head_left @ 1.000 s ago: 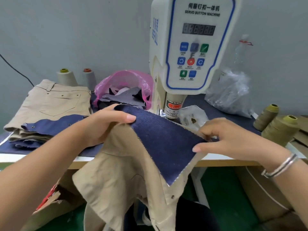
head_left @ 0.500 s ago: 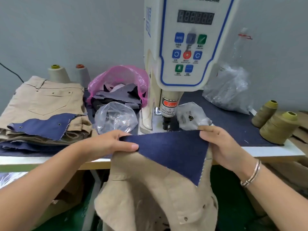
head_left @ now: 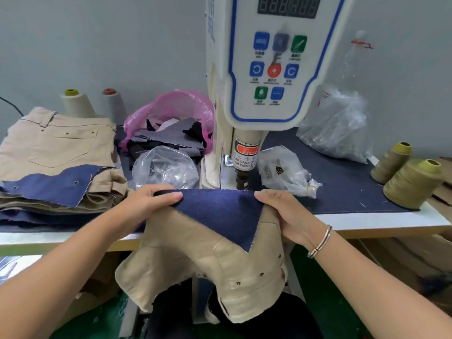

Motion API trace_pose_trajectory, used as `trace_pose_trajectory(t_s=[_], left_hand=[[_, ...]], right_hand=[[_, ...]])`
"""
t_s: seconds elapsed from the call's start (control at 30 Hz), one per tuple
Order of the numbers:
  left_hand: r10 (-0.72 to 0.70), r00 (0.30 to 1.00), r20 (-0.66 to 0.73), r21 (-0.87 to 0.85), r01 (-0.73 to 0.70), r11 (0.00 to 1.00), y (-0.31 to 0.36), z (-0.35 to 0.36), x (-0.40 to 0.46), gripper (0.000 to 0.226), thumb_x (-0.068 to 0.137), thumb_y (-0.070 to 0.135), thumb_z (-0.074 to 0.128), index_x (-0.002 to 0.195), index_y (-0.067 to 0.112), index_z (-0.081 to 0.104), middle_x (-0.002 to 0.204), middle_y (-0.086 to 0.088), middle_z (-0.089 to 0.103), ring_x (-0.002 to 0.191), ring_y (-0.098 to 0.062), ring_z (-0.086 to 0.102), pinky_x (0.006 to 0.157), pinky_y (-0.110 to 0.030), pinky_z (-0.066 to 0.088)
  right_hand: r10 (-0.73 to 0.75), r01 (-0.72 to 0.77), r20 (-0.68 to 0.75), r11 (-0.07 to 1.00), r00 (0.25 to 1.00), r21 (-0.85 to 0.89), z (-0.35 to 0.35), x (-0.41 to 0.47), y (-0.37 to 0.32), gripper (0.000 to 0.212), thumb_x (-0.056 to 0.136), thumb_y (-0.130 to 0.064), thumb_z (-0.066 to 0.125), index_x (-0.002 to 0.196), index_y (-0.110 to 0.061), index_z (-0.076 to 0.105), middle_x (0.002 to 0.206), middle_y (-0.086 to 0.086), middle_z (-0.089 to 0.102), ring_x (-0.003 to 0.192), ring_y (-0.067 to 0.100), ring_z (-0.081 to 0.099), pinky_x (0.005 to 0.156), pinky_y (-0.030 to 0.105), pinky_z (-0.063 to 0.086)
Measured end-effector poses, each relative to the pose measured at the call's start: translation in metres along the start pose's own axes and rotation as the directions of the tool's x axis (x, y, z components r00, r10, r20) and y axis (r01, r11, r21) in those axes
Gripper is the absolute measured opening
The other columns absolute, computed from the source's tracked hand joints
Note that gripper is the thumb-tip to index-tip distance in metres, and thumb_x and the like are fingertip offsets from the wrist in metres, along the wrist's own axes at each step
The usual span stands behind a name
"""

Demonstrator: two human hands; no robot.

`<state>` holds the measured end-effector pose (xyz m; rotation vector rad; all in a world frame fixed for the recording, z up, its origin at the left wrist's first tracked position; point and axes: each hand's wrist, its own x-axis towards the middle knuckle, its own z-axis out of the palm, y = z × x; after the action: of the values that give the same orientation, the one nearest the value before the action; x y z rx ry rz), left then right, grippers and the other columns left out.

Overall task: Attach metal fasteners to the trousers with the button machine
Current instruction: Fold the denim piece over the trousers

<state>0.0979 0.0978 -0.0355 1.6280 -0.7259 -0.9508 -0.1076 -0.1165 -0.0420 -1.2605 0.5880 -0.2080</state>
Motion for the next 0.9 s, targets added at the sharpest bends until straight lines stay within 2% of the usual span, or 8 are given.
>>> trace_pose_trajectory(t_s=[0.07, 0.17, 0.37, 0.5, 0.67, 0.9], left_hand=[[-0.016, 0.999, -0.04, 0.006, 0.016, 1.0, -0.011, -0.003, 0.001, 0.048, 0.061, 0.05, 0.077, 0.096, 0.018, 0.073, 0.098, -0.01, 0.074, 0.085, -0.021, 0.07, 0.07, -0.029, 0.052], [-0.03, 0.998, -0.063, -0.032, 0.028, 0.999, -0.019, -0.005, 0.004, 0.051, 0.058, 0.052, 0.077, 0.1, 0.024, 0.073, 0.1, -0.011, 0.073, 0.092, -0.026, 0.07, 0.077, -0.035, 0.053], [-0.02, 0.997, -0.073, -0.172, 0.008, 0.985, -0.018, -0.006, 0.008, 0.051, 0.058, 0.045, 0.079, 0.098, 0.014, 0.074, 0.096, -0.019, 0.072, 0.08, -0.027, 0.071, 0.063, -0.028, 0.056], [-0.024, 0.996, -0.091, -0.215, 0.004, 0.977, -0.02, -0.005, 0.009, 0.031, 0.07, 0.034, 0.072, 0.091, 0.013, 0.075, 0.09, -0.017, 0.073, 0.073, -0.024, 0.071, 0.06, -0.026, 0.055], [-0.008, 0.991, -0.133, -0.221, -0.022, 0.975, -0.021, -0.002, 0.008, 0.021, 0.072, 0.032, 0.069, 0.083, 0.016, 0.076, 0.08, -0.011, 0.073, 0.067, -0.019, 0.069, 0.057, -0.023, 0.054], [-0.001, 0.99, -0.142, -0.216, -0.03, 0.976, -0.022, -0.002, 0.007, 0.017, 0.072, 0.029, 0.072, 0.081, 0.016, 0.076, 0.078, -0.011, 0.072, 0.065, -0.019, 0.069, 0.054, -0.022, 0.052]], right_hand=[[-0.008, 0.008, 0.005, 1.0, 1.0, 0.023, 0.003, 0.004, 0.005, 0.014, 0.082, -0.026, 0.066, 0.072, -0.018, 0.07, 0.079, 0.005, 0.068, 0.072, 0.012, 0.062, 0.065, 0.025, 0.048], [-0.02, 0.02, 0.013, 0.998, 1.0, 0.056, 0.006, 0.008, 0.01, 0.025, 0.089, -0.022, 0.058, 0.07, -0.022, 0.073, 0.078, 0.002, 0.068, 0.075, 0.012, 0.061, 0.069, 0.028, 0.046], [-0.065, 0.064, -0.002, 0.994, 0.998, 0.085, 0.009, 0.015, 0.011, 0.032, 0.092, -0.02, 0.056, 0.065, -0.023, 0.072, 0.075, 0.0, 0.066, 0.076, 0.014, 0.057, 0.069, 0.03, 0.043], [-0.092, 0.087, 0.029, 0.985, 0.995, 0.152, 0.006, 0.016, 0.014, 0.035, 0.093, -0.014, 0.052, 0.064, -0.021, 0.071, 0.07, 0.001, 0.067, 0.065, 0.01, 0.062, 0.057, 0.021, 0.048], [-0.136, 0.132, 0.026, 0.982, 0.99, 0.134, 0.005, 0.021, 0.019, 0.032, 0.093, -0.013, 0.053, 0.069, -0.021, 0.072, 0.073, 0.001, 0.068, 0.067, 0.009, 0.063, 0.062, 0.023, 0.048], [-0.152, 0.15, 0.005, 0.983, 0.988, 0.106, 0.002, 0.024, 0.022, 0.025, 0.091, -0.013, 0.056, 0.078, -0.023, 0.075, 0.085, 0.003, 0.071, 0.08, 0.013, 0.065, 0.07, 0.027, 0.049]])
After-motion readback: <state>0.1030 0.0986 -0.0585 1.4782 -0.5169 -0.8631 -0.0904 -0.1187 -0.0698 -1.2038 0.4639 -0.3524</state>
